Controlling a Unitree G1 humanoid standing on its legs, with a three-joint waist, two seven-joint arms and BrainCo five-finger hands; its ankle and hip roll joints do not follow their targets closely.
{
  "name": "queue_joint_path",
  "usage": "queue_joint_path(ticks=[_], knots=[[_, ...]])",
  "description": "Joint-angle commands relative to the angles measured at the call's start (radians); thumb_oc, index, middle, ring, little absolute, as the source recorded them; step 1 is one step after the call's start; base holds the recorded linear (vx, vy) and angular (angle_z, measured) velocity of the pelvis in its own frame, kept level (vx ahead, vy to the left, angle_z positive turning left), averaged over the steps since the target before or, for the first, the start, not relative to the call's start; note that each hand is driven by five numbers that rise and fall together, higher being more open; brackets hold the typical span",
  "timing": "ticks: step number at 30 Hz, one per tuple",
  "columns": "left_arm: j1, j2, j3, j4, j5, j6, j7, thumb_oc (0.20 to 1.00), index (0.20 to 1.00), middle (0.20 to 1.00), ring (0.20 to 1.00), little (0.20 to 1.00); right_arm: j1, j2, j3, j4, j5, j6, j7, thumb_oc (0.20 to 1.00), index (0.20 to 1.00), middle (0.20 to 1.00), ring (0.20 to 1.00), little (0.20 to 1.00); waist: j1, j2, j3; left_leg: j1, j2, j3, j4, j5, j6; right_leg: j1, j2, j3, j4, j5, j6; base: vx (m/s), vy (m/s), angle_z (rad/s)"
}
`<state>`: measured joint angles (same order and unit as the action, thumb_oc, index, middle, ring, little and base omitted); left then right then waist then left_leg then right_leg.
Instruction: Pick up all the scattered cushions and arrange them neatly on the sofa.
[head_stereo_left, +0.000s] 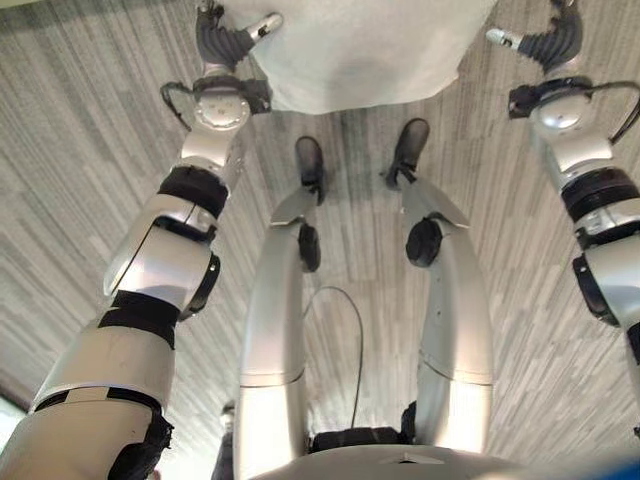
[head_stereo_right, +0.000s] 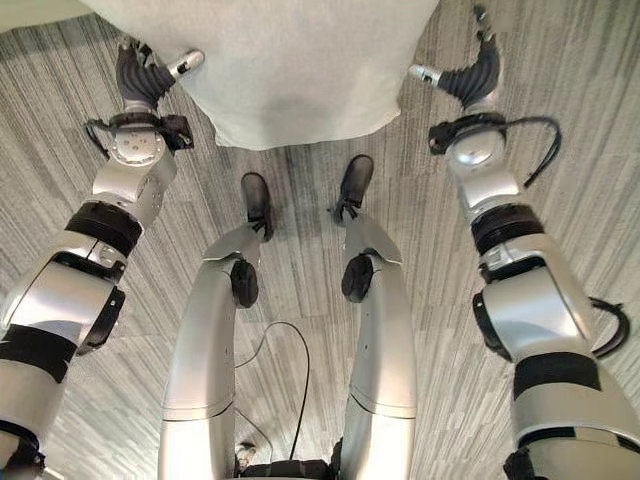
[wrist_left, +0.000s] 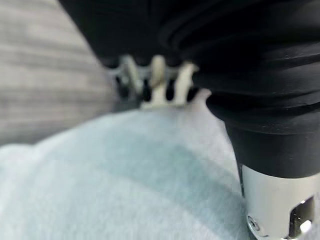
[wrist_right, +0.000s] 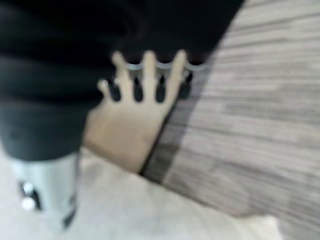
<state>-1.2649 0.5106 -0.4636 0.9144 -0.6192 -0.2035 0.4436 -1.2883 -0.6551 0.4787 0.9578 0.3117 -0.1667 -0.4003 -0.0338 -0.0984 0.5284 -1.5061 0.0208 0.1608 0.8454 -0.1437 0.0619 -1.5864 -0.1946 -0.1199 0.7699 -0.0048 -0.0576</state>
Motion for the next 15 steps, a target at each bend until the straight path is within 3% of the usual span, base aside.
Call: queue_joint_path(ticks=[1, 7, 15], knots=[[0.031, -0.043, 0.011, -0.032, 0.021, -0.064, 0.000, 1.000, 1.000, 1.000, 1.000, 1.000, 0.063, -0.011, 0.048, 0.023, 0.026, -0.023, -0.004, 1.000, 1.000, 1.000, 1.000, 1.000, -0.005, 0.052, -0.098, 0.000, -0.016, -0.111, -0.114, 0.082, -0.066, 0.035, -0.019, 0.063, 0.100, -0.115, 0.148, 0.02, 0.004, 0.04], [0.001, -0.077, -0.019, -0.061, 0.025, -0.065, 0.002, 1.000, 1.000, 1.000, 1.000, 1.000, 0.000, 0.006, 0.100, 0.043, 0.040, -0.021, 0.021, 1.000, 1.000, 1.000, 1.000, 1.000, 0.012, 0.070, -0.076, -0.015, -0.019, -0.111, -0.096, 0.086, -0.067, 0.018, -0.015, 0.067, 0.121, -0.114, 0.149, 0.00, 0.001, 0.01], [-0.035, -0.108, -0.042, -0.075, 0.028, -0.071, 0.009, 1.000, 1.000, 1.000, 1.000, 1.000, -0.068, 0.128, 0.159, 0.000, 0.051, -0.024, 0.039, 1.000, 1.000, 1.000, 1.000, 1.000, 0.030, 0.096, -0.060, -0.021, -0.023, -0.122, -0.076, 0.098, -0.069, 0.017, -0.009, 0.058, 0.141, -0.119, 0.143, 0.00, 0.000, 0.00]])
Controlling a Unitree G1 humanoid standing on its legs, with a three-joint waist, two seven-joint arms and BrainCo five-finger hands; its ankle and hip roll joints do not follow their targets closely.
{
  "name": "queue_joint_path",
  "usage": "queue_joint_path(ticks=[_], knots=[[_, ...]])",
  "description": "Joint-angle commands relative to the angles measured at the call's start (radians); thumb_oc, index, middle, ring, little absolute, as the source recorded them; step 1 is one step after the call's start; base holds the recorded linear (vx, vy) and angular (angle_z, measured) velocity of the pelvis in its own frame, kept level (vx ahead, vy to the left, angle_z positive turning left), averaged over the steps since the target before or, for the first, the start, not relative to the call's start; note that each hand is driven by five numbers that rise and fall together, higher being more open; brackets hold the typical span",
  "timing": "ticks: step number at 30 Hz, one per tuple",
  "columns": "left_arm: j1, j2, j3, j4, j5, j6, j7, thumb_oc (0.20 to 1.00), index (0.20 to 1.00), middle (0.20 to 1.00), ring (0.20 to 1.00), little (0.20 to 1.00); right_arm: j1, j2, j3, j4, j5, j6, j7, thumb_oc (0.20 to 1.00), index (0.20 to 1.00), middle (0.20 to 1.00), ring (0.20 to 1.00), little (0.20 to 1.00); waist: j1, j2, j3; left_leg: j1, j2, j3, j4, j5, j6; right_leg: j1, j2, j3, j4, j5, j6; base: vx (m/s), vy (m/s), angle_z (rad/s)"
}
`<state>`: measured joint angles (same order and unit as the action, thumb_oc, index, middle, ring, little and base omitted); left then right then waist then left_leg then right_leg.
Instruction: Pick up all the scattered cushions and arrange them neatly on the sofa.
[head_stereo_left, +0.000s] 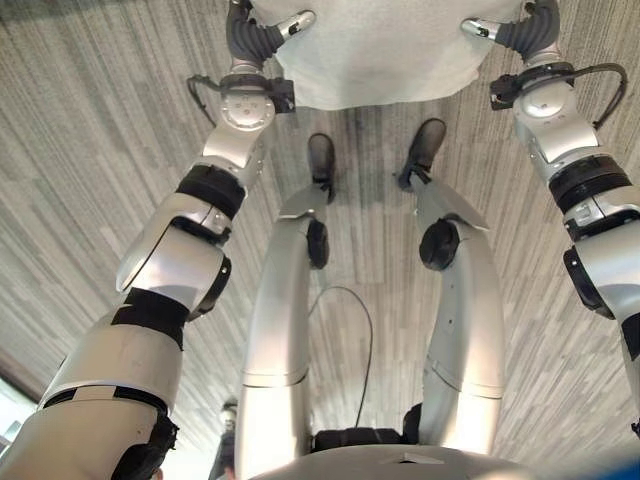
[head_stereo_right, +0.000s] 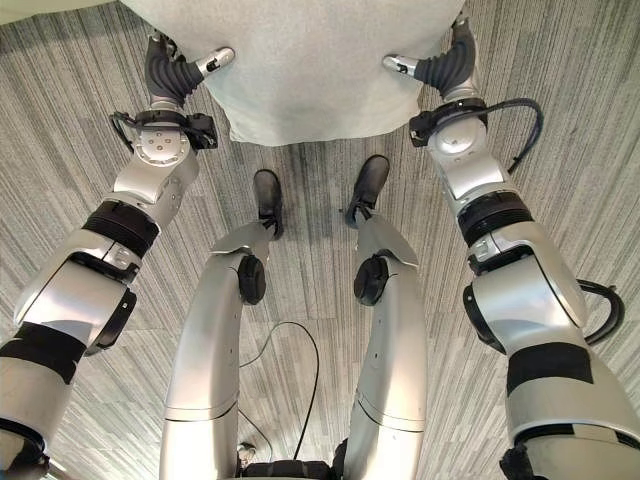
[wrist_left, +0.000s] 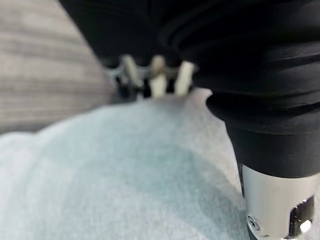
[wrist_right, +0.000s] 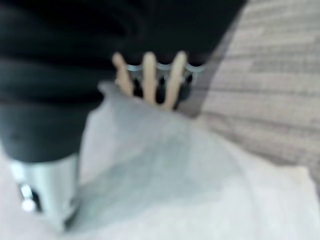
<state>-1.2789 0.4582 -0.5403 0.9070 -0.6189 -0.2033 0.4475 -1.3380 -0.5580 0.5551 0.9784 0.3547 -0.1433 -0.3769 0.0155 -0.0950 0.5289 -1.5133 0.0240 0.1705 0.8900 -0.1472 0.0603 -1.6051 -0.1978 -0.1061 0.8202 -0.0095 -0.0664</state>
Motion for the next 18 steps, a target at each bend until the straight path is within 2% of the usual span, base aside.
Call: queue_joint_path(ticks=[1, 2, 3, 4, 5, 6, 10, 13, 18], knots=[[-0.025, -0.065, 0.035, -0.079, 0.027, -0.076, 0.009, 1.000, 1.000, 1.000, 1.000, 1.000, -0.028, 0.066, 0.091, -0.028, 0.003, -0.050, 0.018, 1.000, 1.000, 1.000, 1.000, 1.000, -0.016, 0.097, -0.060, -0.016, -0.027, -0.131, -0.114, 0.103, -0.068, 0.035, -0.007, 0.041, 0.095, -0.116, 0.150, 0.00, 0.000, 0.00], [-0.026, -0.065, 0.036, -0.088, 0.024, -0.079, 0.012, 1.000, 1.000, 1.000, 1.000, 1.000, -0.034, 0.083, 0.096, -0.044, 0.004, -0.051, 0.017, 0.887, 0.887, 0.887, 0.887, 0.887, -0.016, 0.099, -0.060, -0.018, -0.027, -0.132, -0.111, 0.104, -0.069, 0.035, -0.007, 0.039, 0.098, -0.117, 0.149, 0.00, 0.000, 0.00], [-0.025, -0.066, 0.038, -0.102, 0.025, -0.083, 0.014, 1.000, 1.000, 1.000, 1.000, 1.000, -0.035, 0.100, 0.095, -0.063, 0.010, -0.057, 0.020, 0.511, 0.511, 0.511, 0.511, 0.511, -0.014, 0.101, -0.060, -0.018, -0.027, -0.134, -0.109, 0.106, -0.070, 0.035, -0.006, 0.038, 0.100, -0.117, 0.148, 0.00, 0.000, 0.00], [-0.022, -0.063, 0.040, -0.117, 0.022, -0.089, 0.013, 0.661, 0.661, 0.661, 0.661, 0.661, -0.035, 0.109, 0.094, -0.079, 0.009, -0.061, 0.021, 0.200, 0.200, 0.200, 0.200, 0.200, -0.014, 0.103, -0.062, -0.019, -0.027, -0.135, -0.109, 0.107, -0.071, 0.035, -0.004, 0.037, 0.101, -0.117, 0.147, 0.00, 0.000, 0.00], [-0.020, -0.062, 0.040, -0.118, 0.022, -0.089, 0.013, 0.382, 0.382, 0.382, 0.382, 0.382, -0.035, 0.109, 0.094, -0.080, 0.009, -0.061, 0.021, 0.200, 0.200, 0.200, 0.200, 0.200, -0.015, 0.103, -0.062, -0.019, -0.027, -0.135, -0.109, 0.107, -0.071, 0.035, -0.004, 0.037, 0.101, -0.117, 0.147, 0.00, 0.000, 0.00], [0.000, -0.053, 0.046, -0.156, 0.020, -0.099, 0.008, 0.200, 0.200, 0.200, 0.200, 0.200, -0.022, 0.127, 0.090, -0.125, 0.019, -0.074, 0.024, 0.200, 0.200, 0.200, 0.200, 0.200, -0.015, 0.104, -0.067, -0.018, -0.027, -0.135, -0.110, 0.109, -0.071, 0.035, 0.001, 0.035, 0.102, -0.116, 0.145, 0.00, 0.000, 0.00], [0.044, -0.051, 0.065, -0.198, 0.029, -0.107, 0.016, 0.200, 0.200, 0.200, 0.200, 0.200, 0.014, 0.128, 0.070, -0.175, -0.002, -0.082, 0.023, 0.200, 0.200, 0.200, 0.200, 0.200, -0.018, 0.099, -0.092, -0.017, -0.027, -0.136, -0.123, 0.112, -0.071, 0.035, 0.007, 0.031, 0.090, -0.112, 0.146, 0.00, 0.000, 0.00], [0.161, -0.046, 0.100, -0.309, 0.037, -0.120, 0.009, 0.200, 0.200, 0.200, 0.200, 0.200, 0.086, 0.061, 0.054, -0.283, -0.112, -0.070, 0.017, 0.200, 0.200, 0.200, 0.200, 0.200, -0.026, 0.084, -0.137, -0.005, -0.023, -0.130, -0.165, 0.117, -0.072, 0.036, 0.017, 0.027, 0.071, -0.107, 0.146, 0.00, -0.023, -0.02], [0.329, -0.067, 0.145, -0.432, 0.116, -0.112, 0.003, 0.200, 0.200, 0.200, 0.200, 0.200, 0.279, 0.006, -0.078, -0.424, -0.168, -0.090, 0.008, 0.200, 0.200, 0.200, 0.200, 0.200, -0.036, 0.078, -0.179, 0.094, -0.009, -0.134, -0.276, 0.133, -0.077, 0.134, 0.024, 0.005, -0.008, -0.105, 0.152, -0.01, -0.011, -0.03]])
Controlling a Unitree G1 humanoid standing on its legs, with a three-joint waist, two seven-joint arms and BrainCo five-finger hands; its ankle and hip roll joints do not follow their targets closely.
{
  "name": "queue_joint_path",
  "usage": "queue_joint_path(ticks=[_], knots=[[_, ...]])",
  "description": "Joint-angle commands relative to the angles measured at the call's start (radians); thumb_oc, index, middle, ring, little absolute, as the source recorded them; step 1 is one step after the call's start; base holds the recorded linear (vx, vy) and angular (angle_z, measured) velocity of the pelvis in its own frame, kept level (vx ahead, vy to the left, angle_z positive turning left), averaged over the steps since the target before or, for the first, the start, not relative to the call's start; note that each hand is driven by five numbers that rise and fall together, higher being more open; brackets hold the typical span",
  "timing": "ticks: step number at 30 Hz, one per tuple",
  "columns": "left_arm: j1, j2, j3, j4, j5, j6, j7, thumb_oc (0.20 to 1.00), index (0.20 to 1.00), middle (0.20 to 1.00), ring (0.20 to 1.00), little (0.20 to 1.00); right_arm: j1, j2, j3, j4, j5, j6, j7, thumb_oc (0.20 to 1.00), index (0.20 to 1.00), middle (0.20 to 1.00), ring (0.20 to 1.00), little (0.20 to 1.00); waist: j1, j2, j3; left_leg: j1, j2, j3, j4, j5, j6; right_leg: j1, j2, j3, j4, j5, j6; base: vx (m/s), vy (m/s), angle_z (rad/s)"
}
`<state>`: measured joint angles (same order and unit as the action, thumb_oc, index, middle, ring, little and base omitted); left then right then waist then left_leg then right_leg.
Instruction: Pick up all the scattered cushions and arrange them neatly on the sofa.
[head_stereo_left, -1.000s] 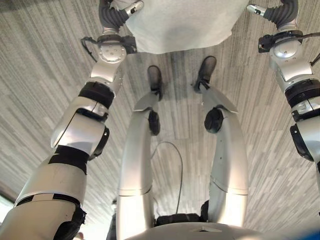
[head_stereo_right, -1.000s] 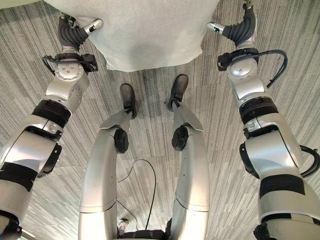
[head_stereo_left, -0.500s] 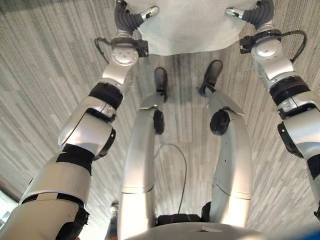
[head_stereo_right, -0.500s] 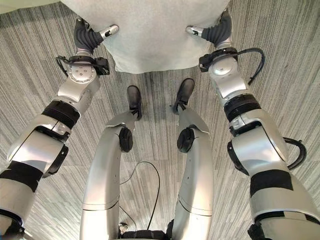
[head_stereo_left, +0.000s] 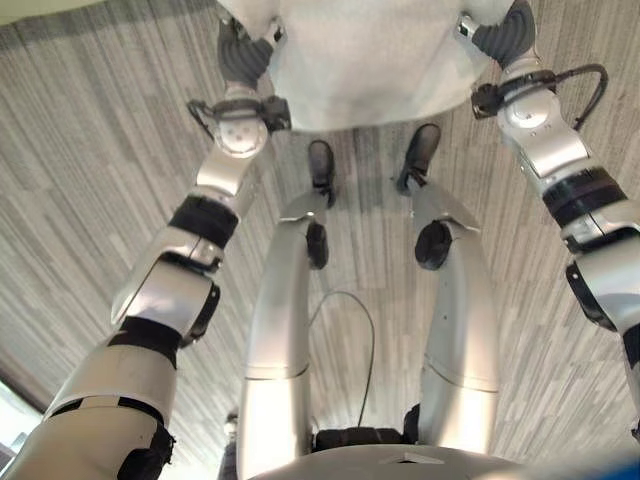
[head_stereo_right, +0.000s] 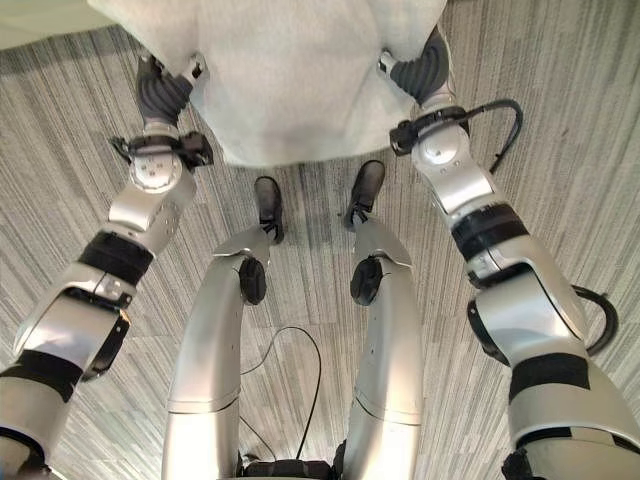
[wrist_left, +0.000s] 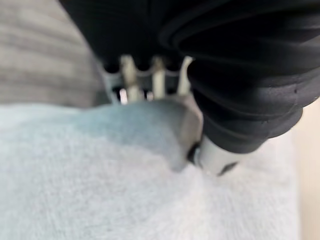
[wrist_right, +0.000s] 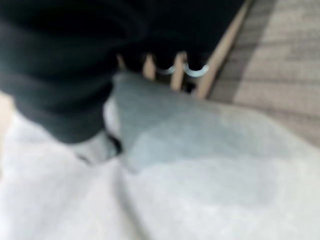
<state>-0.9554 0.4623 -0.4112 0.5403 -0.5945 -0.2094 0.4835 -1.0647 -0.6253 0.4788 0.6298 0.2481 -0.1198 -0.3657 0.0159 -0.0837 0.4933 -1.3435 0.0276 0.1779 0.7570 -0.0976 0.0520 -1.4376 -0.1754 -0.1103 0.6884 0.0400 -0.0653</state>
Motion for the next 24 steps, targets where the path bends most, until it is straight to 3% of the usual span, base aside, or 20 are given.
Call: queue_joint_path(ticks=[1, 8, 10, 11, 13, 14, 16, 17, 22, 24], knots=[[0.041, -0.078, 0.028, -0.085, 0.096, -0.104, -0.034, 0.200, 0.200, 0.200, 0.200, 0.200, 0.050, 0.076, -0.029, -0.098, -0.069, -0.116, -0.003, 0.200, 0.200, 0.200, 0.200, 0.200, -0.038, 0.069, -0.146, -0.046, -0.009, -0.142, -0.162, 0.087, -0.070, -0.004, 0.003, 0.002, 0.110, -0.153, 0.152, -0.04, -0.033, -0.05], [0.410, -0.133, 0.130, -0.290, 0.101, -0.122, -0.104, 0.200, 0.200, 0.200, 0.200, 0.200, 0.499, 0.144, -0.239, -0.339, -0.086, -0.175, 0.036, 0.200, 0.200, 0.200, 0.200, 0.200, -0.038, 0.063, -0.173, 0.320, 0.011, -0.173, -0.353, 0.123, -0.100, 0.373, 0.012, -0.051, -0.077, -0.156, 0.145, -0.04, -0.072, -0.02], [0.493, -0.144, 0.137, -0.308, 0.101, -0.123, -0.128, 0.200, 0.200, 0.200, 0.200, 0.200, 0.584, 0.167, -0.254, -0.375, -0.087, -0.181, 0.052, 0.200, 0.200, 0.200, 0.200, 0.200, -0.036, 0.064, -0.180, 0.425, 0.016, -0.179, -0.412, 0.144, -0.112, 0.480, 0.012, -0.071, -0.132, -0.158, 0.142, 0.05, -0.082, 0.09], [0.574, -0.142, 0.144, -0.337, 0.108, -0.121, -0.154, 0.200, 0.200, 0.200, 0.200, 0.200, 0.663, 0.188, -0.256, -0.401, -0.086, -0.184, 0.075, 0.200, 0.200, 0.200, 0.200, 0.200, -0.030, 0.065, -0.193, 0.536, 0.018, -0.186, -0.467, 0.162, -0.124, 0.596, 0.021, -0.098, -0.189, -0.160, 0.138, 0.06, -0.075, 0.15], [0.623, -0.137, 0.150, -0.349, 0.120, -0.120, -0.162, 0.200, 0.200, 0.200, 0.200, 0.200, 0.701, 0.197, -0.255, -0.422, -0.088, -0.186, 0.086, 0.200, 0.200, 0.200, 0.200, 0.200, -0.027, 0.066, -0.194, 0.599, 0.021, -0.190, -0.496, 0.171, -0.132, 0.665, 0.027, -0.107, -0.225, -0.160, 0.135, 0.05, -0.060, 0.24], [0.693, -0.129, 0.152, -0.368, 0.118, -0.116, -0.191, 0.200, 0.200, 0.200, 0.200, 0.200, 0.764, 0.199, -0.254, -0.452, -0.110, -0.179, 0.107, 0.200, 0.200, 0.200, 0.200, 0.200, -0.023, 0.069, -0.200, 0.714, 0.033, -0.189, -0.556, 0.213, -0.136, 0.804, 0.038, -0.141, -0.309, -0.126, 0.126, 0.07, -0.060, 0.26], [0.760, -0.124, 0.166, -0.381, 0.111, -0.115, -0.204, 0.200, 0.200, 0.200, 0.200, 0.200, 0.821, 0.201, -0.250, -0.480, -0.104, -0.181, 0.131, 0.200, 0.200, 0.200, 0.200, 0.200, -0.019, 0.067, -0.207, 0.819, 0.039, -0.188, -0.596, 0.218, -0.144, 0.919, 0.049, -0.160, -0.364, -0.127, 0.125, 0.06, -0.042, 0.16], [0.762, -0.124, 0.166, -0.382, 0.111, -0.115, -0.204, 0.200, 0.200, 0.200, 0.200, 0.200, 0.822, 0.201, -0.250, -0.481, -0.104, -0.180, 0.131, 0.200, 0.200, 0.200, 0.200, 0.200, -0.020, 0.067, -0.202, 0.826, 0.039, -0.188, -0.599, 0.219, -0.144, 0.927, 0.050, -0.161, -0.368, -0.125, 0.125, 0.11, -0.061, 0.18], [0.916, -0.081, 0.211, -0.443, 0.145, -0.102, -0.246, 0.200, 0.200, 0.200, 0.200, 0.200, 0.941, 0.176, -0.264, -0.519, -0.146, -0.165, 0.173, 0.200, 0.200, 0.200, 0.200, 0.200, -0.001, 0.057, -0.262, 1.057, 0.050, -0.200, -0.696, 0.249, -0.184, 1.244, 0.102, -0.230, -0.538, -0.122, 0.123, 0.13, -0.067, 0.29], [0.923, -0.086, 0.218, -0.437, 0.148, -0.099, -0.248, 0.200, 0.200, 0.200, 0.200, 0.200, 0.948, 0.179, -0.270, -0.515, -0.147, -0.165, 0.168, 0.200, 0.200, 0.200, 0.200, 0.200, 0.000, 0.054, -0.268, 1.061, 0.053, -0.187, -0.682, 0.250, -0.190, 1.278, 0.103, -0.255, -0.568, -0.116, 0.122, 0.06, -0.061, 0.51]])
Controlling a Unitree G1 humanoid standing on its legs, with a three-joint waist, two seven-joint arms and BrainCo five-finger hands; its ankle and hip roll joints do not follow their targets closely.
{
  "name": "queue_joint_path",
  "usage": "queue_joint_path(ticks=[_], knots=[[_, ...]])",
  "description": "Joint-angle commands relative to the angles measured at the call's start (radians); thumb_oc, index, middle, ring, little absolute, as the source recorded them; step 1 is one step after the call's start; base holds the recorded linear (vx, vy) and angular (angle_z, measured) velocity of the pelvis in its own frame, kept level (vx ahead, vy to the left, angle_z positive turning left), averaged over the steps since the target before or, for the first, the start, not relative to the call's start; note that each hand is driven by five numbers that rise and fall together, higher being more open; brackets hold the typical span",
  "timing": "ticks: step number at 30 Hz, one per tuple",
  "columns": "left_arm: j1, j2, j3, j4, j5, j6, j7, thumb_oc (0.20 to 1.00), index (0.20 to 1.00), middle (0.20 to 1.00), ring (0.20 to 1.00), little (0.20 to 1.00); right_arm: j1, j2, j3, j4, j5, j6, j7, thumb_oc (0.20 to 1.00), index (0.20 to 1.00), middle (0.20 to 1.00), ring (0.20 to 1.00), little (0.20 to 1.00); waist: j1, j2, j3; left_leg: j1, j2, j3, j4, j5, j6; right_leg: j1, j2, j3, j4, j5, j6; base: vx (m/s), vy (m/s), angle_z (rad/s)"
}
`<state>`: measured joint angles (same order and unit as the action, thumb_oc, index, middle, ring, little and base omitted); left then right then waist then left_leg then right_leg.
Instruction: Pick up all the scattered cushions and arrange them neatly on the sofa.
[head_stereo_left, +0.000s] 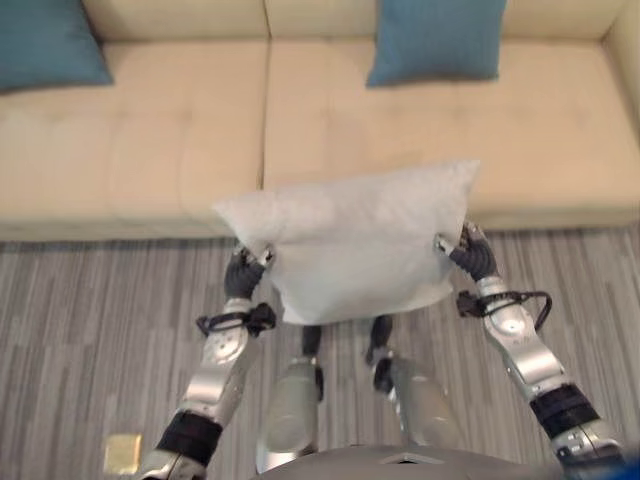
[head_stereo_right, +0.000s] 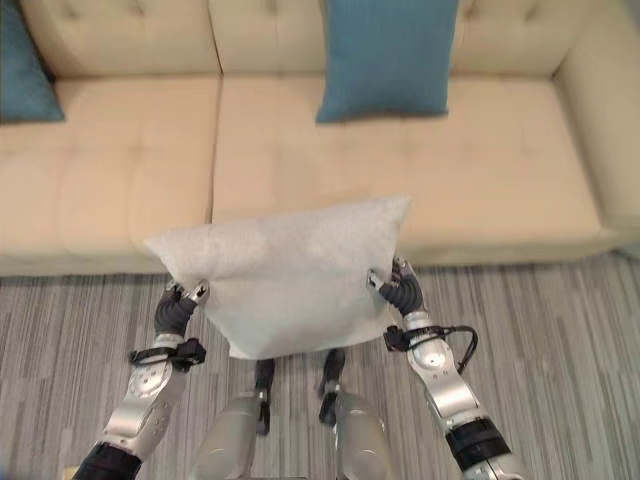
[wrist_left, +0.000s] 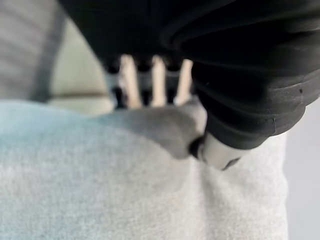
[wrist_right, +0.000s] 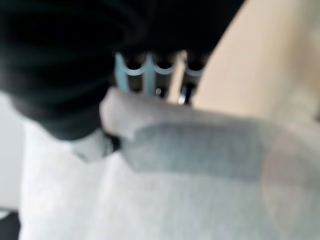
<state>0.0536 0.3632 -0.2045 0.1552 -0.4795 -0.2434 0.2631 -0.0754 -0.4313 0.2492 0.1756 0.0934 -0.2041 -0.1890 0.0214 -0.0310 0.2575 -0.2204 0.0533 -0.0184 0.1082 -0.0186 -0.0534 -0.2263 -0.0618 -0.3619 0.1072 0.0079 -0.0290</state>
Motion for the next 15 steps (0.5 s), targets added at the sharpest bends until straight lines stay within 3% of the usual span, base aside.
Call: queue_joint_path(ticks=[1, 4, 6, 8, 11, 15], knots=[[-0.059, 0.014, 0.027, -0.061, 0.023, -0.065, -0.048, 0.200, 0.200, 0.200, 0.200, 0.200, -0.016, -0.014, -0.059, -0.065, 0.013, -0.074, -0.003, 0.200, 0.200, 0.200, 0.200, 0.200, -0.002, -0.012, -0.049, -0.050, 0.036, 0.061, 0.004, 0.157, -0.088, 0.137, -0.015, -0.044, -0.043, -0.081, 0.087, 0.08, -0.051, 0.81], [-0.042, 0.016, 0.033, -0.069, 0.018, -0.060, -0.072, 0.200, 0.200, 0.200, 0.200, 0.200, 0.004, -0.013, -0.063, -0.057, 0.003, -0.063, 0.003, 0.200, 0.200, 0.200, 0.200, 0.200, -0.015, -0.024, -0.077, -0.019, 0.072, 0.202, 0.012, 0.150, -0.063, 0.185, -0.026, -0.085, -0.077, -0.065, 0.092, 0.13, 0.033, 0.94], [-0.034, 0.019, 0.035, -0.066, 0.022, -0.056, -0.077, 0.200, 0.200, 0.200, 0.200, 0.200, 0.003, -0.005, -0.045, -0.048, -0.004, -0.053, 0.011, 0.200, 0.200, 0.200, 0.200, 0.200, -0.002, -0.035, -0.101, 0.026, 0.070, 0.210, -0.021, 0.129, -0.069, 0.226, -0.027, -0.080, -0.101, -0.066, 0.111, 0.20, 0.103, 0.52], [-0.022, 0.015, 0.033, -0.067, 0.021, -0.042, -0.084, 0.200, 0.200, 0.200, 0.200, 0.200, 0.001, 0.012, -0.028, -0.041, -0.022, -0.035, 0.022, 0.200, 0.200, 0.200, 0.200, 0.200, 0.008, -0.048, -0.132, 0.070, 0.042, 0.227, -0.066, 0.116, -0.040, 0.254, -0.049, -0.091, -0.115, -0.031, 0.133, 0.17, 0.289, 0.18], [-0.016, 0.013, 0.033, -0.069, 0.023, -0.035, -0.083, 0.200, 0.200, 0.200, 0.200, 0.200, -0.007, 0.021, -0.018, -0.026, -0.031, -0.025, 0.023, 0.200, 0.200, 0.200, 0.200, 0.200, 0.019, -0.053, -0.140, 0.105, 0.021, 0.222, -0.087, 0.096, -0.026, 0.265, -0.066, -0.073, -0.115, -0.019, 0.147, 0.14, 0.258, 0.06], [-0.029, 0.021, 0.008, -0.071, 0.045, -0.024, -0.087, 0.200, 0.200, 0.200, 0.200, 0.200, -0.031, 0.043, 0.004, -0.009, -0.046, -0.016, 0.031, 0.200, 0.200, 0.200, 0.200, 0.200, 0.026, -0.053, -0.144, 0.153, -0.023, 0.214, -0.120, 0.054, 0.023, 0.227, -0.119, -0.007, 0.025, -0.020, 0.181, 0.10, 0.286, -0.09]])
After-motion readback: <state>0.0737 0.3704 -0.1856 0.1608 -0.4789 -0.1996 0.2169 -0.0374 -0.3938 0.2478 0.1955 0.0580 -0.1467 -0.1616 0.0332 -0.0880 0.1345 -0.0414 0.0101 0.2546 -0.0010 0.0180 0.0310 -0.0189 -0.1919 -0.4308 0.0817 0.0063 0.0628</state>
